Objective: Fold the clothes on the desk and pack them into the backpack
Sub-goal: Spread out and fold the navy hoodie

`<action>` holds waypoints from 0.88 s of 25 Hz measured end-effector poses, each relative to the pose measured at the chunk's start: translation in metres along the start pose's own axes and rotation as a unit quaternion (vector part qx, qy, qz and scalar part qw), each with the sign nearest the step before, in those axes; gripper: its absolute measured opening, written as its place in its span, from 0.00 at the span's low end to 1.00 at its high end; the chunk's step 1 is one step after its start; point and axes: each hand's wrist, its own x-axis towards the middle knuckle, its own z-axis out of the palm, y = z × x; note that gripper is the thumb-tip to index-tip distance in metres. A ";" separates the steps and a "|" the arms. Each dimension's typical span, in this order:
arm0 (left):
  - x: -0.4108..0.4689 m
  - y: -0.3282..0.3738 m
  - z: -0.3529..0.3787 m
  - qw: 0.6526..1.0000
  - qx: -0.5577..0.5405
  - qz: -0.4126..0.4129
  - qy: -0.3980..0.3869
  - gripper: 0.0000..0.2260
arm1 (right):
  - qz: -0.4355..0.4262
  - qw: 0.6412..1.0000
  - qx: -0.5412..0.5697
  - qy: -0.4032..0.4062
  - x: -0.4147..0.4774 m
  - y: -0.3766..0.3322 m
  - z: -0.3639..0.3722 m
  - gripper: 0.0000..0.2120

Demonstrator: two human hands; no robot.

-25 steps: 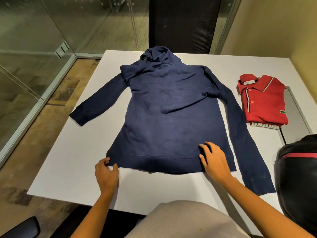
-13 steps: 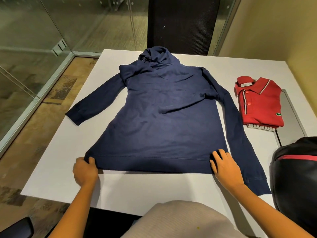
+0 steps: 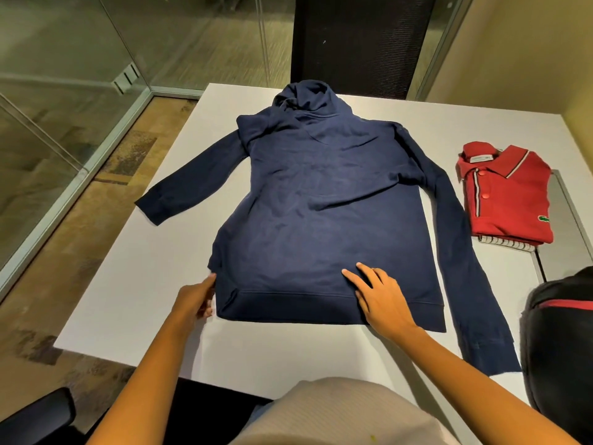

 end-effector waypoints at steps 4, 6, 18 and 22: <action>-0.007 0.013 0.007 0.998 -0.047 -0.020 -0.042 0.20 | -0.013 0.999 -0.028 -0.017 0.002 0.013 -0.004 0.18; -0.008 0.019 0.006 0.993 -0.087 -0.061 -0.050 0.18 | -0.013 1.000 -0.018 -0.018 0.002 0.016 -0.004 0.19; 0.023 0.032 -0.008 0.990 -0.001 -0.125 -0.064 0.17 | 0.101 0.995 -0.024 0.013 0.001 -0.004 0.004 0.19; 0.026 0.028 -0.009 0.977 -0.077 -0.158 -0.120 0.22 | 0.105 0.994 -0.032 0.028 -0.004 -0.002 0.007 0.18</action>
